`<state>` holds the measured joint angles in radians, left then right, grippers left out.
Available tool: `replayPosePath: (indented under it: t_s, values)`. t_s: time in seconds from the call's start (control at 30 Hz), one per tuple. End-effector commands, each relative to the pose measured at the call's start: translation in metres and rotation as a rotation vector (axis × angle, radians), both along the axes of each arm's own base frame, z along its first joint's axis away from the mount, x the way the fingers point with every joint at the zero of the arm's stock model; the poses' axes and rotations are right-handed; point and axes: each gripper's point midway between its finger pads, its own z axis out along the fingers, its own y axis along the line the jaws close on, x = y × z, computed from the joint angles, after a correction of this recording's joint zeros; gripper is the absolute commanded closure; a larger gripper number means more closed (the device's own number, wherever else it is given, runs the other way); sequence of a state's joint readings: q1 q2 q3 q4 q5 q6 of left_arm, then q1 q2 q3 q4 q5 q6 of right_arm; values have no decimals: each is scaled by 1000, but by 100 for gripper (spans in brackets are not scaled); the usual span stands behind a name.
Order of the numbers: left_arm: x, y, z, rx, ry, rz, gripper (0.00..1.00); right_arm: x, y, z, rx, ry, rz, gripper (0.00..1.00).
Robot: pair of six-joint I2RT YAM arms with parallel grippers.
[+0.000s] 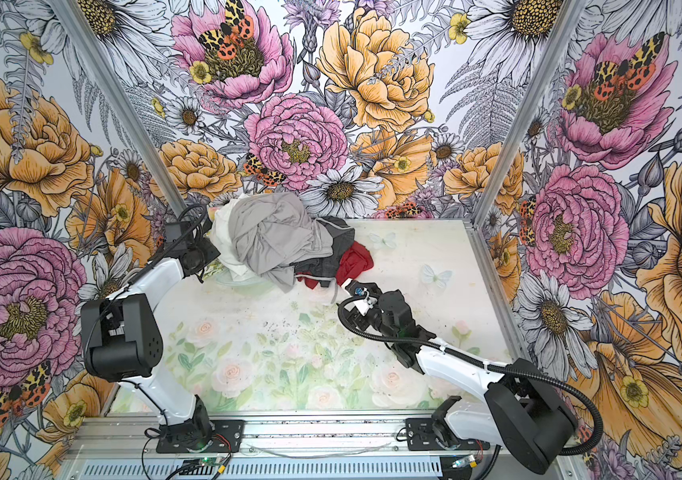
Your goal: Pick out a specific cloth from the pile
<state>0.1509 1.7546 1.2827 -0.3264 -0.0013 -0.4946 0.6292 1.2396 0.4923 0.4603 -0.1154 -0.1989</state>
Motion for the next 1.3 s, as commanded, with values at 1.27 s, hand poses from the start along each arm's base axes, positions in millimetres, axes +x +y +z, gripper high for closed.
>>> replayPosePath:
  t_s: [1.27]
  values:
    - [51,-5,-57,105,124,-30,70,-12,22,24,42,-157,19,26]
